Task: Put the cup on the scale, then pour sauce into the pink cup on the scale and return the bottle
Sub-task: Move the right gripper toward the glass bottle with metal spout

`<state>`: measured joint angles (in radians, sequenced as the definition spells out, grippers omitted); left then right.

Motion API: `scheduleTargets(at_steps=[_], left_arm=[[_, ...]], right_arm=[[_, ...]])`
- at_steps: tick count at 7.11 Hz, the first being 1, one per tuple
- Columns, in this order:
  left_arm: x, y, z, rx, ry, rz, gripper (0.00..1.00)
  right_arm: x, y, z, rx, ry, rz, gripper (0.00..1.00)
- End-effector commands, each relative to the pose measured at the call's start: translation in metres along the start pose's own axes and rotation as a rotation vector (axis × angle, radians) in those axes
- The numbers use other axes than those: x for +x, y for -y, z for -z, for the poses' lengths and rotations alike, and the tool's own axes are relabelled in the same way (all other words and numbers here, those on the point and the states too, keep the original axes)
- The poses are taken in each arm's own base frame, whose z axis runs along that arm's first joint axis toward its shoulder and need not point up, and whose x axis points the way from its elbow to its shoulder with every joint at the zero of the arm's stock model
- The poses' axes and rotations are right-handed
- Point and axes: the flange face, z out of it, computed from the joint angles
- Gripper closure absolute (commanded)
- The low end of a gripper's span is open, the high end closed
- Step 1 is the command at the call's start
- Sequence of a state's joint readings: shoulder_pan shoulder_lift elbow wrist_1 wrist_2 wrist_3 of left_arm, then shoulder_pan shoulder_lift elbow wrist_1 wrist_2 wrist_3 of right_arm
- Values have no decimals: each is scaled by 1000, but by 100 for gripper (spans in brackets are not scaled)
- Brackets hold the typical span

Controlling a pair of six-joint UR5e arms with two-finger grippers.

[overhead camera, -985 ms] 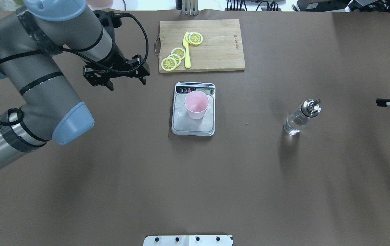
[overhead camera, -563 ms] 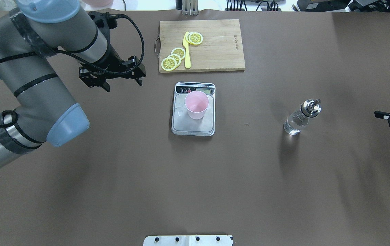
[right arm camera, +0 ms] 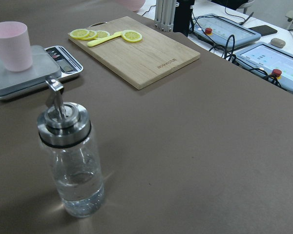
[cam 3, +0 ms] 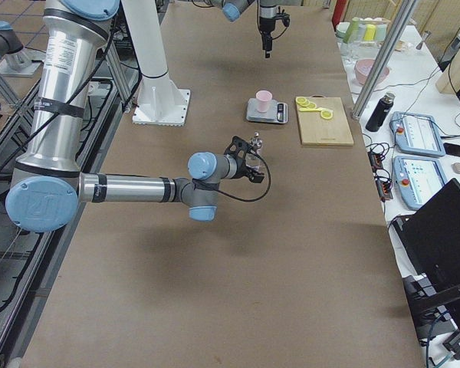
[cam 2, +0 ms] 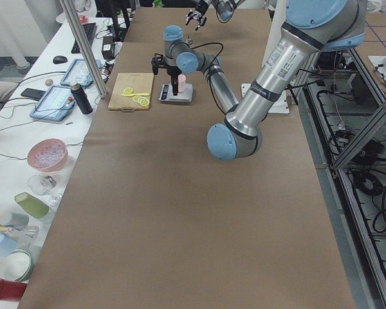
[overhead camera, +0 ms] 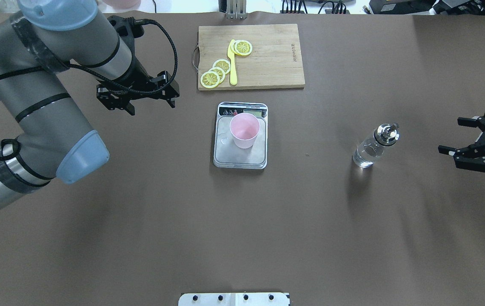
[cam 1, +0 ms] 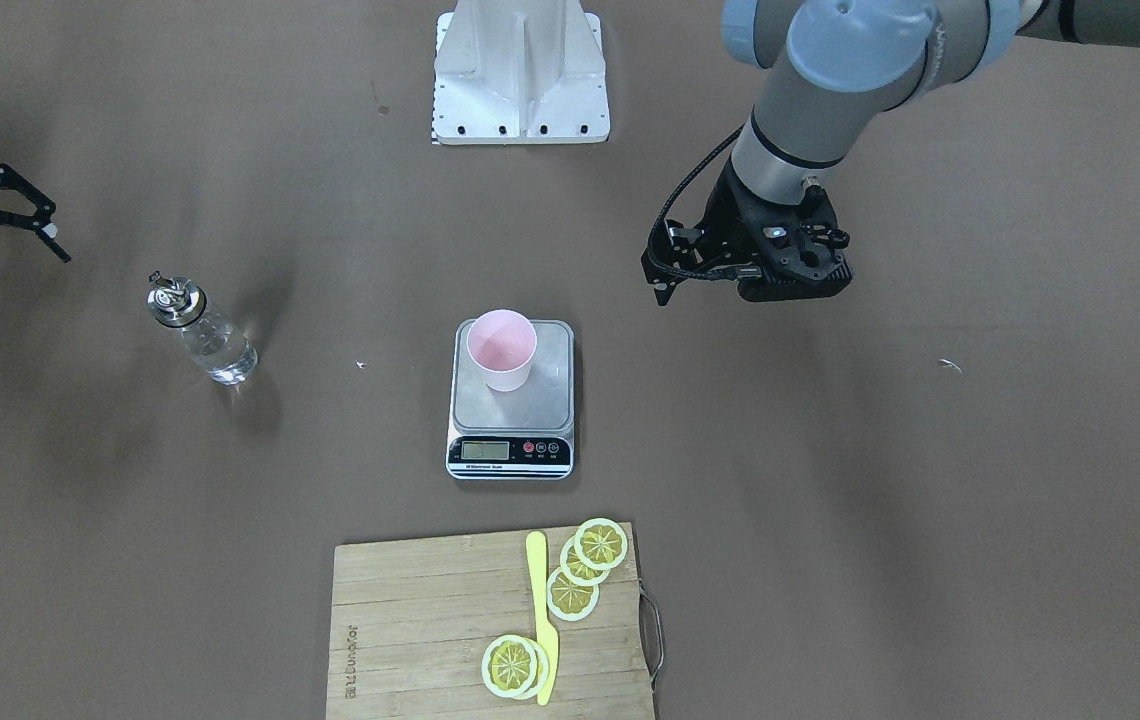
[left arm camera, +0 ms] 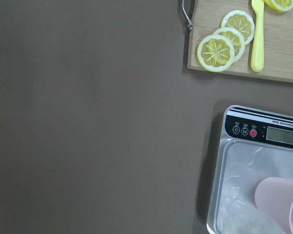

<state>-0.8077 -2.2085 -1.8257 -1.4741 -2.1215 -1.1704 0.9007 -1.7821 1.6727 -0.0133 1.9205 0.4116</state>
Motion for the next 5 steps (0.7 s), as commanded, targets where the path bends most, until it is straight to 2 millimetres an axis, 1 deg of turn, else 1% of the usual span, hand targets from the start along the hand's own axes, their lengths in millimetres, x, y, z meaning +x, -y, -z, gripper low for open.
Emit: scheduleTargets(at_steps=[1,4,5], left_arm=[[-1,0,0,0,1,-4,0],[-3,0,-2,-2,3,-3,0],[-3,0,-2,-1,3,-2,0]], right_arm=[[-26,0,-24,7,26,-17,1],[-64,-13,-46,-5,85,9,1],[-87,-19,-62,7,75,15,1]])
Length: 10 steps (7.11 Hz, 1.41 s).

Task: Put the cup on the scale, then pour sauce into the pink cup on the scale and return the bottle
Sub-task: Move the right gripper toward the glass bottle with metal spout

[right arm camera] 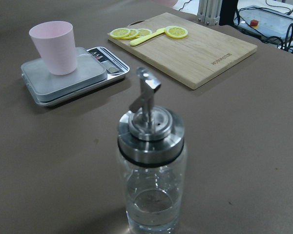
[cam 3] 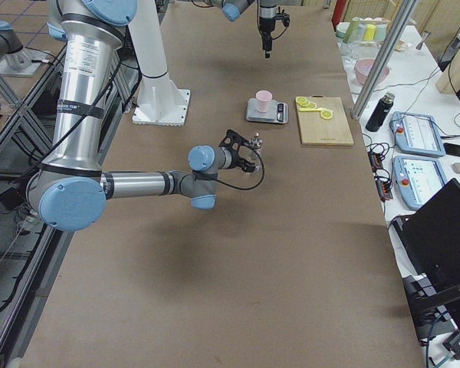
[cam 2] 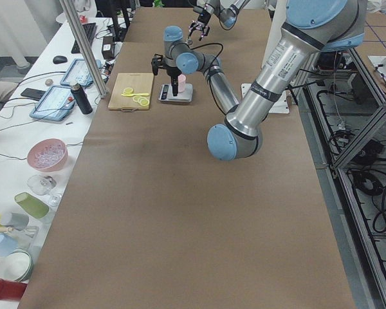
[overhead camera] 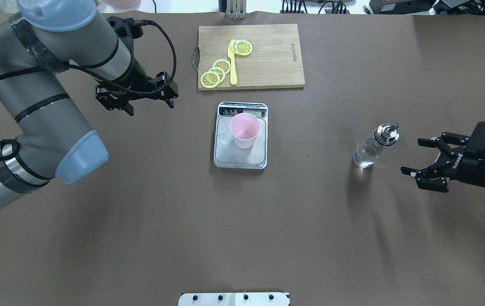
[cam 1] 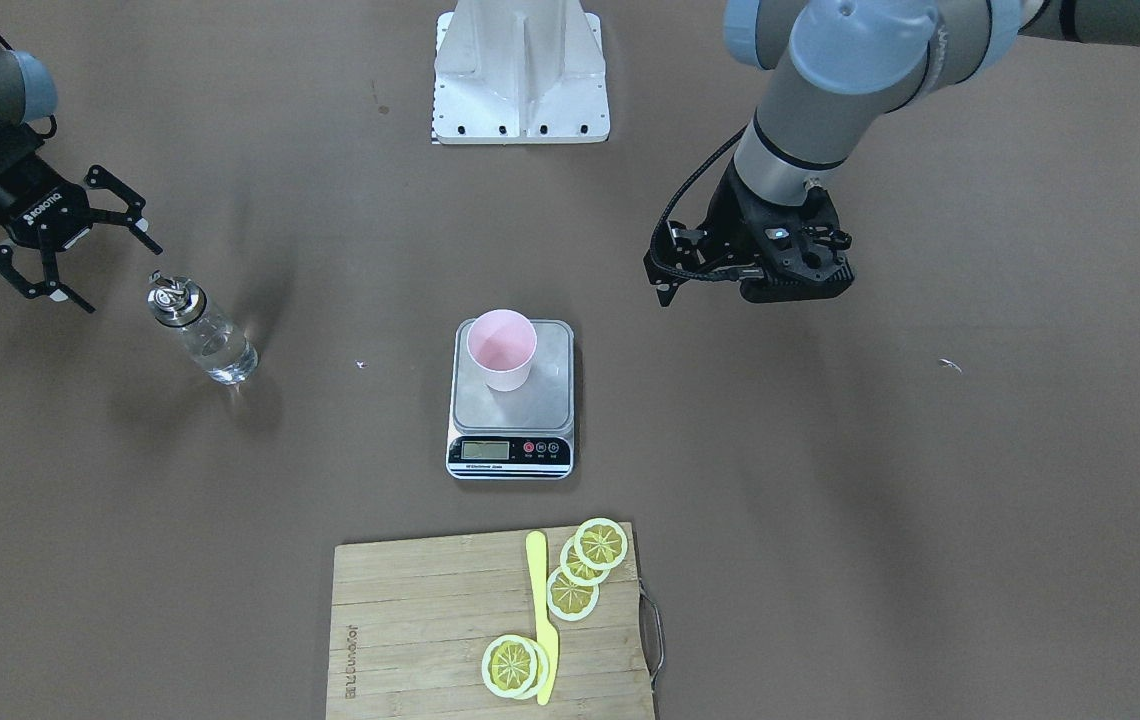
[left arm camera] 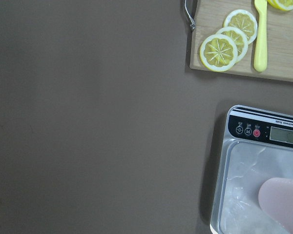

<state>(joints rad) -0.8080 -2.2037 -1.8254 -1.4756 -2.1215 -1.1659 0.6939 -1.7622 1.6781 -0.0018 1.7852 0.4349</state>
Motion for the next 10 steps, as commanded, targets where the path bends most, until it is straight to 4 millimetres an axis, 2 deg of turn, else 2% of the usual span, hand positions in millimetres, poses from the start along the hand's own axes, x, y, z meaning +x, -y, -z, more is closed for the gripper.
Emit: scheduleTargets(at_steps=[1,7,8,10], left_arm=[[-1,0,0,0,1,-1,0],[-2,1,-2,1,7,-12,0],[-2,1,-3,0,8,-11,0],[-2,2,-3,2,8,-11,0]], right_arm=[[-36,-10,-27,22,-16,12,1],[-23,-15,-30,51,-111,6,1],[-21,-9,-39,76,-142,3,1],[-23,-10,-51,77,-148,1,1]])
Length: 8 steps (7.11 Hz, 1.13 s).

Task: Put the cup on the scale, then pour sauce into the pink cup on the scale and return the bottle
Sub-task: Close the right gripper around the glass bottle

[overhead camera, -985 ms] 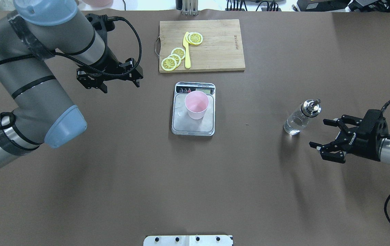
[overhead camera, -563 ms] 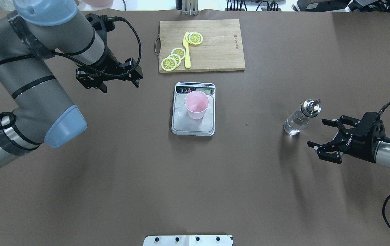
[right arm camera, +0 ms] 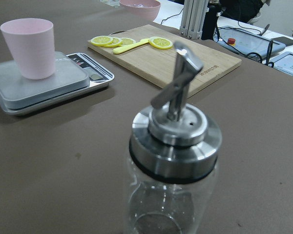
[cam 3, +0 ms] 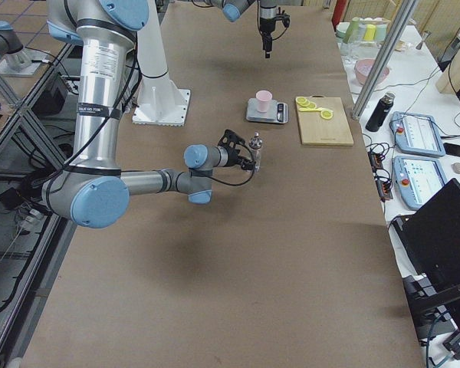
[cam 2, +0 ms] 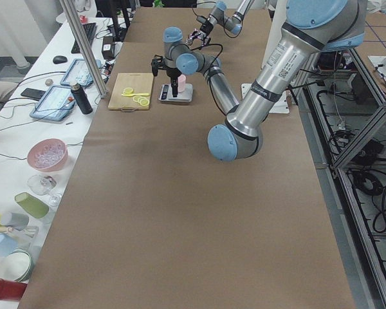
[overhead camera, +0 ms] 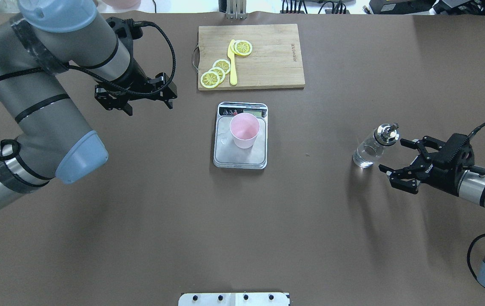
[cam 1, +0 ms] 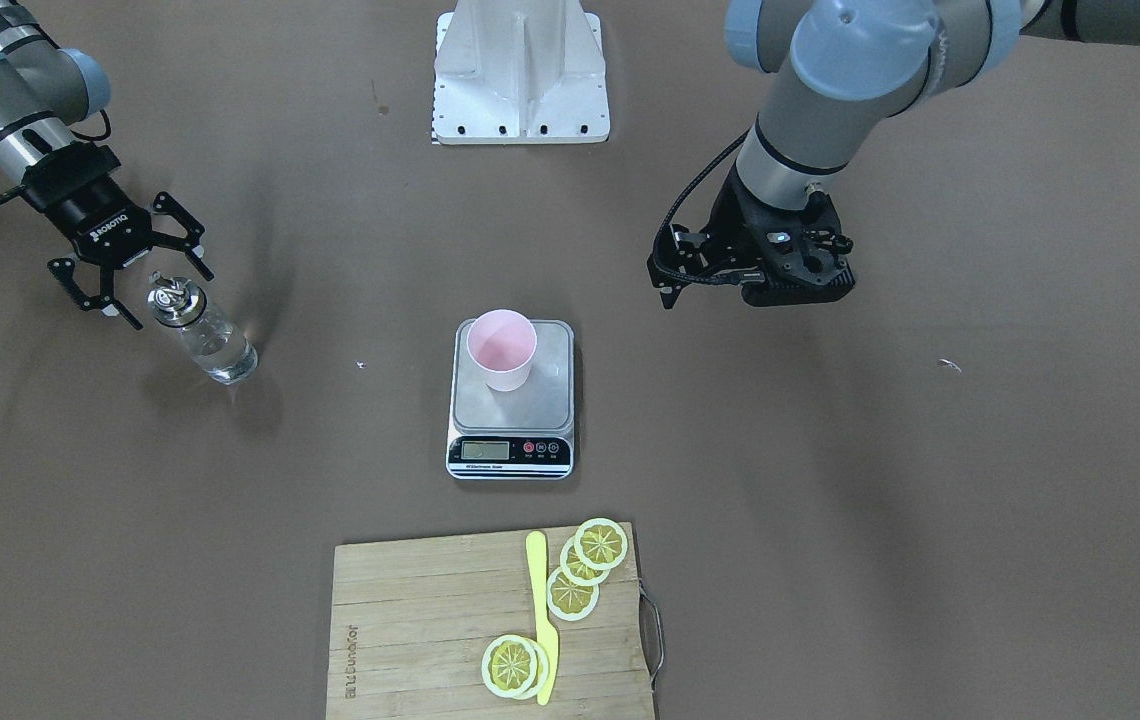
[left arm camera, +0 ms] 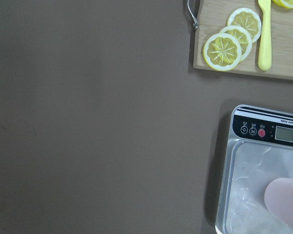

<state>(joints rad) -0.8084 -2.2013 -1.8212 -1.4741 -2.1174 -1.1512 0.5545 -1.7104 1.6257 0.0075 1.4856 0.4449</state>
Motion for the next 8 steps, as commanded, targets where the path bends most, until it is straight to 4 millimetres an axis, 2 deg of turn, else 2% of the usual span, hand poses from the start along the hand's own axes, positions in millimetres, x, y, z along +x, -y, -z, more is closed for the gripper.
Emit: scheduleTargets(at_steps=[1,3,8], left_arm=[[-1,0,-1,0,2,0,0],[-1,1,0,1,2,1,0],[-8,0,-5,-1,11,6,0]], right_arm=[[-3,-2,-6,-1,-4,-1,1],[-12,-2,-25,9,-7,0,2],[-13,-4,-36,9,-6,12,3]])
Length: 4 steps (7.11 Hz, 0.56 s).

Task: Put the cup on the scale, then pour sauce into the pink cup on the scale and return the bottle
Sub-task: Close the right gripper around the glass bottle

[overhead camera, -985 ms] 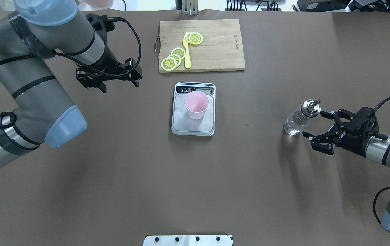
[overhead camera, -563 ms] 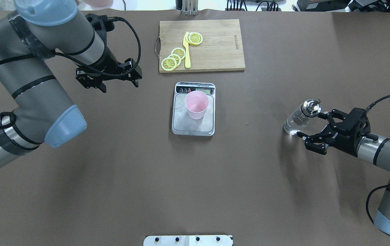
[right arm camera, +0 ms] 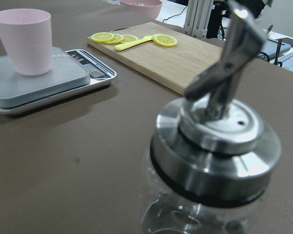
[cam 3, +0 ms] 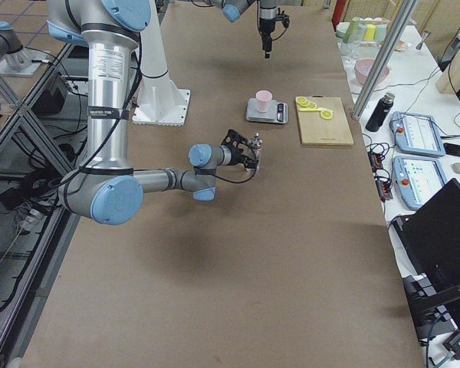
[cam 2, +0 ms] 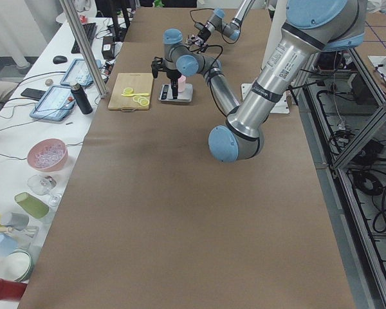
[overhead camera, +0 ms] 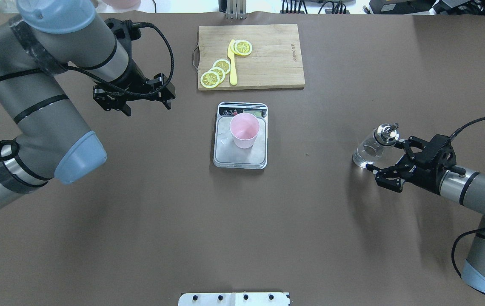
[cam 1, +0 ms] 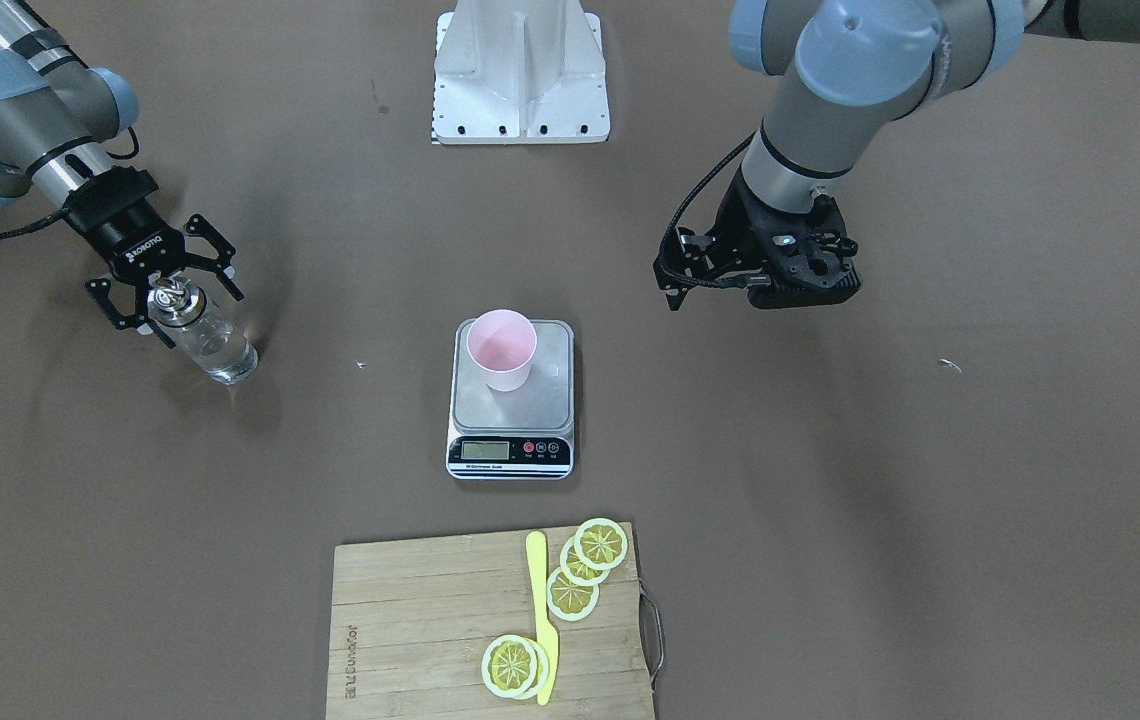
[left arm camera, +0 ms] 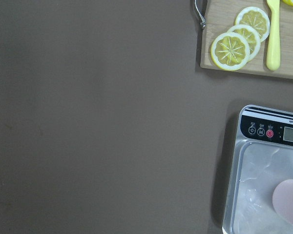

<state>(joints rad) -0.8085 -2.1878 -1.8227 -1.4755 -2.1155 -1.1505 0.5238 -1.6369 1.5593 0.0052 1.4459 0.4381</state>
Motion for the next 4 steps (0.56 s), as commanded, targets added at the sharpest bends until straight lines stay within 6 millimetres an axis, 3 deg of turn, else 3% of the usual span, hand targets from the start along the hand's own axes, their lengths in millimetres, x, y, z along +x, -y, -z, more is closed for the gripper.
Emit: scheduleTargets(at_steps=[1,4], left_arm=[[-1,1,-1,2,4,2,0],[-2,2,-3,3,8,3,0]], right_arm=[[1,-1,-3,0,0,4,3],[0,0,-14,4,-4,4,4]])
